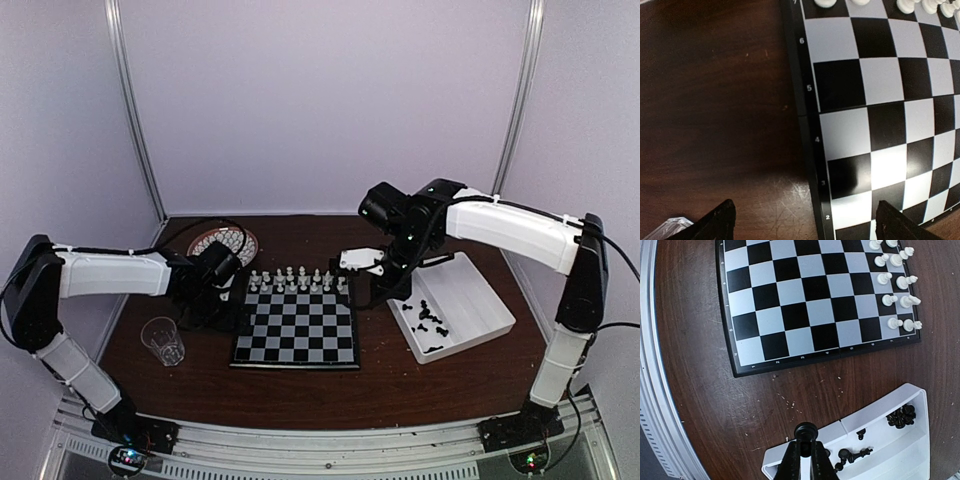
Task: Set up the chess pieces on the board
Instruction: Position the chessboard at the center of the board.
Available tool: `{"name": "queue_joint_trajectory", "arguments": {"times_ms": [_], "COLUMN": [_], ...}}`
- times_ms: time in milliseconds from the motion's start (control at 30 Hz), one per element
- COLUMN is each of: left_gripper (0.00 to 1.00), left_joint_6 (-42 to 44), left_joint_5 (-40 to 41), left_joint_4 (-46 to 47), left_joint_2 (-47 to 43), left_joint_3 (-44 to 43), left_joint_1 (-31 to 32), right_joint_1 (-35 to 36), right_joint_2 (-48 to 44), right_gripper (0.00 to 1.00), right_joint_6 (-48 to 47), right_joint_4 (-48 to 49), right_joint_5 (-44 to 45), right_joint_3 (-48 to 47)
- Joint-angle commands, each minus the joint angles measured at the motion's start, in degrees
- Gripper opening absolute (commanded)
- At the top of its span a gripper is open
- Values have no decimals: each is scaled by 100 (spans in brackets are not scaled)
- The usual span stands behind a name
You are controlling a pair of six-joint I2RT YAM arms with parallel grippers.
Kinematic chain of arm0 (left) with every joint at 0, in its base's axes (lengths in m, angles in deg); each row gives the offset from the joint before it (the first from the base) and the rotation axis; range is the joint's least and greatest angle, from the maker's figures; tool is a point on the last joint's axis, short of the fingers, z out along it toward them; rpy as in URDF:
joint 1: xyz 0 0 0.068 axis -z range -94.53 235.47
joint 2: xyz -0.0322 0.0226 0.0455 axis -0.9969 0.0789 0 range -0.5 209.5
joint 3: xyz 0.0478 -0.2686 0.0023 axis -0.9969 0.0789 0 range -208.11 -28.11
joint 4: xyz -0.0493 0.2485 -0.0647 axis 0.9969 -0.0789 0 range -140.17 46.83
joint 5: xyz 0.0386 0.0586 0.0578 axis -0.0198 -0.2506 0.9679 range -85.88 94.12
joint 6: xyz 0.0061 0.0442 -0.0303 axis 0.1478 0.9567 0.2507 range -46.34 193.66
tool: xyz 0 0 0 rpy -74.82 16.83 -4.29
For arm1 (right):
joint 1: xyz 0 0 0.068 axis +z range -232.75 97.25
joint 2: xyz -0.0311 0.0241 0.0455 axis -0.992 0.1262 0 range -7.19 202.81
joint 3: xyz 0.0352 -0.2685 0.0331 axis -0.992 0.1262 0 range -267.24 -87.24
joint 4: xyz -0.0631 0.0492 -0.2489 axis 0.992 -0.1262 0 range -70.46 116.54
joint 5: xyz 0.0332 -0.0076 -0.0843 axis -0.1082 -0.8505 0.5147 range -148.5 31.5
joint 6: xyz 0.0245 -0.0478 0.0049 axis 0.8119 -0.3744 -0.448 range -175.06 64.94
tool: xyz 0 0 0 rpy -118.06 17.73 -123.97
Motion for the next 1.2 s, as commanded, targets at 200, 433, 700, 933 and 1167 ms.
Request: {"name": "queue_joint_trajectory", "arguments": {"times_ms": [200, 433, 700, 933, 1167], "left_gripper": [98, 94, 92, 91, 91], "left_joint_6": [-143, 77, 120, 264, 518], "left_joint_5": [-464, -1172, -1773, -1691, -341], "left_joint_4": [855, 1307, 1828, 1639, -355], "left_joint_2": [586, 727, 723, 665, -69], "left_joint_3": [100, 131, 276, 170, -594], "left_joint_1": [-119, -119, -96, -49, -49], "right_joint_1": [215, 231, 249, 291, 345], "right_joint_2": [119, 208, 296, 414, 521], "right_gripper": [0, 0, 0, 0, 0], "right_joint_6": [-54, -48, -38, -19, 11], "right_joint_4": [14, -9, -41, -63, -38], "right_joint_5": [169, 229, 263, 278, 205], "right_joint_3": [-26, -50, -51, -97, -89]}}
